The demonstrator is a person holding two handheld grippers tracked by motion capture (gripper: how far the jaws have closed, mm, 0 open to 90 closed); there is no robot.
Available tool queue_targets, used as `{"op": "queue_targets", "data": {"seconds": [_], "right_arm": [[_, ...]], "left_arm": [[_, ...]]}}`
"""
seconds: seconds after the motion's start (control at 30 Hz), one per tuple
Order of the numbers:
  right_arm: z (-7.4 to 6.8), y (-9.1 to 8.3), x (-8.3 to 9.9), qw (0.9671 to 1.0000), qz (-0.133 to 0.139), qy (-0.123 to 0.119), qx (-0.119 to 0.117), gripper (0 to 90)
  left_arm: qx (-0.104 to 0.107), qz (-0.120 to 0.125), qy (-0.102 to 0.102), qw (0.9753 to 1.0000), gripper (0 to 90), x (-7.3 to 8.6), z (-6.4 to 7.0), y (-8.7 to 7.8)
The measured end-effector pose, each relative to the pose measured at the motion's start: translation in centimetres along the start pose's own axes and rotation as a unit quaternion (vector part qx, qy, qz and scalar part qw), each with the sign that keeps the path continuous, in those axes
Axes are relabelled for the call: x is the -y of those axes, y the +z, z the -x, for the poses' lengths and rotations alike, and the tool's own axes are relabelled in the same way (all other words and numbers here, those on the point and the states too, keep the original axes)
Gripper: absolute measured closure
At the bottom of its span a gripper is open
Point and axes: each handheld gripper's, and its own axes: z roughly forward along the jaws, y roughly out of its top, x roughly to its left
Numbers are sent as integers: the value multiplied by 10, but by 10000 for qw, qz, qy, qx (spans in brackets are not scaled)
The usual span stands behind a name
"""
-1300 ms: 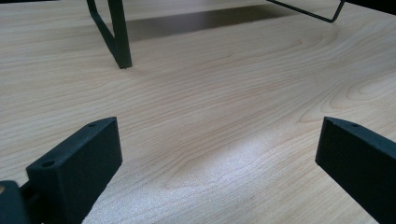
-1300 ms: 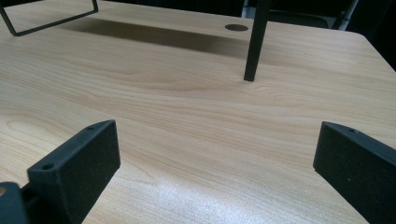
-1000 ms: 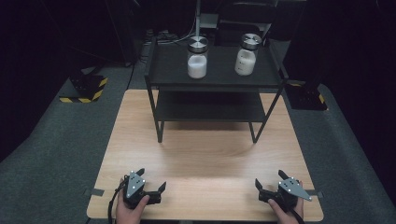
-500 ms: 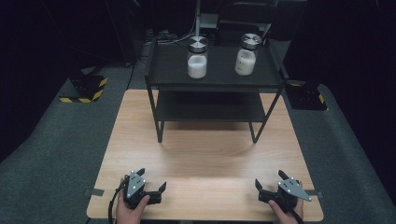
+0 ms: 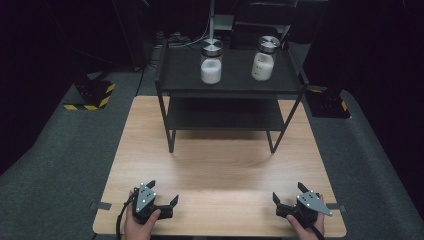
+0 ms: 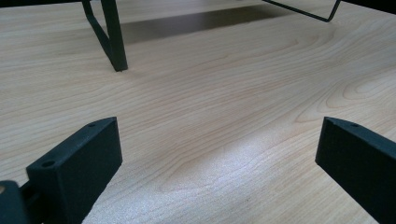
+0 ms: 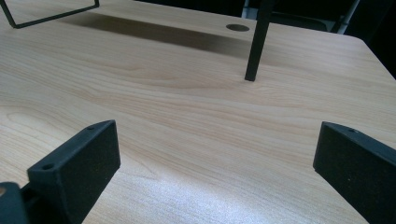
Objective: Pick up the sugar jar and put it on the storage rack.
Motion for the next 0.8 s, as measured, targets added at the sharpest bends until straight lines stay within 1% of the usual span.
{"op": "queue_targets", "data": {"seconds": [0.3, 0.4, 0.53, 0.7, 0.8], "right_arm": [[2, 1, -2, 10000, -72, 56, -14, 1], [1, 1, -2, 10000, -51, 70, 6, 1], [1, 1, -1, 10000, -41, 50, 12, 1], [0, 2, -4, 9999, -108, 37, 23, 1], [-2, 2, -4, 9999, -106, 40, 86, 1]], "left_arm": [[25, -48, 14, 10000, 7, -2, -1, 1], [39, -68, 8, 10000, 7, -3, 0, 4], [52, -85, 10, 9999, 7, -6, 2, 9], [101, -155, 110, 9998, 7, -11, 5, 16], [120, -160, 84, 9998, 7, -13, 7, 21]]}}
